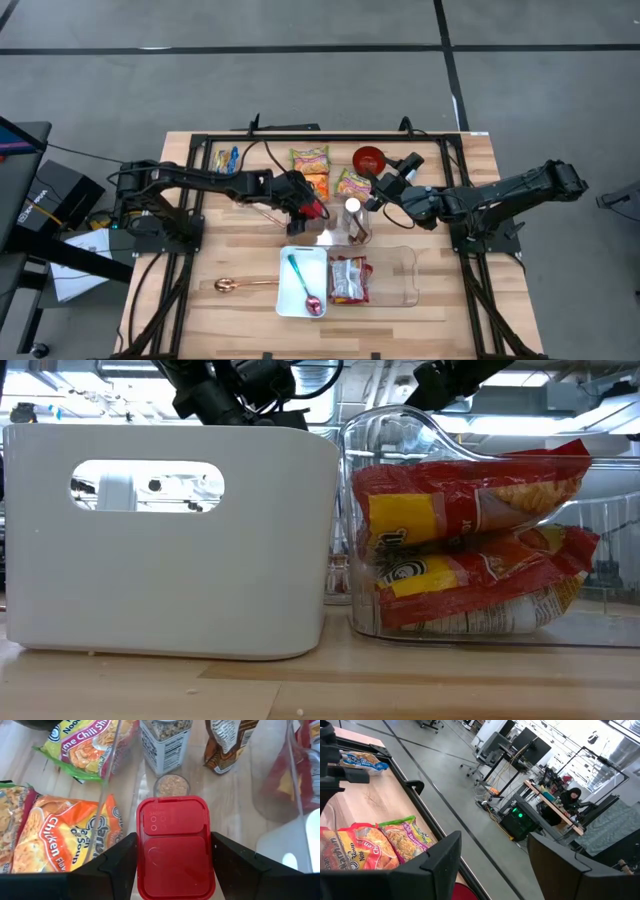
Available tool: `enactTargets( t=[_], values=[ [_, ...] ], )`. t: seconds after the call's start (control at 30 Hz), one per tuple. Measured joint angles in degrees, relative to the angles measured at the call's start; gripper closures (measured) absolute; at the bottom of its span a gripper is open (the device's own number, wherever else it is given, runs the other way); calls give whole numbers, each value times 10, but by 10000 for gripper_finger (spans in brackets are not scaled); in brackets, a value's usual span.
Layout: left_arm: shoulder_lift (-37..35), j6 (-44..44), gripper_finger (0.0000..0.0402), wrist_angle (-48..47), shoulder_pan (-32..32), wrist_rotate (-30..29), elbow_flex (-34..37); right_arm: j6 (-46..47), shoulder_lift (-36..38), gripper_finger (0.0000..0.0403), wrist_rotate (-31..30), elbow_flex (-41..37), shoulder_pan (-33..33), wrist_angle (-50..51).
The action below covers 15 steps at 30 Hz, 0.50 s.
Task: Pick & Place Food Item
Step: Put the red spice can into the top transparent bin, then put the gold spice bottle into the top transparent bin
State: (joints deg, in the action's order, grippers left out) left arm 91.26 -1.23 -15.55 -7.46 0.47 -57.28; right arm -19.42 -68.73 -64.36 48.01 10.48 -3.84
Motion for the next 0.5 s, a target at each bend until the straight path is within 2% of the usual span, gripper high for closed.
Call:
enactTargets(
  t=[0.3, 0.5],
  values=[
    [0, -15, 150, 3, 0, 5, 0, 0, 0, 182, 0, 0, 0, 0],
    [0, -31, 152, 11, 0, 1, 0, 0, 0, 182, 0, 0, 0, 0]
  ],
)
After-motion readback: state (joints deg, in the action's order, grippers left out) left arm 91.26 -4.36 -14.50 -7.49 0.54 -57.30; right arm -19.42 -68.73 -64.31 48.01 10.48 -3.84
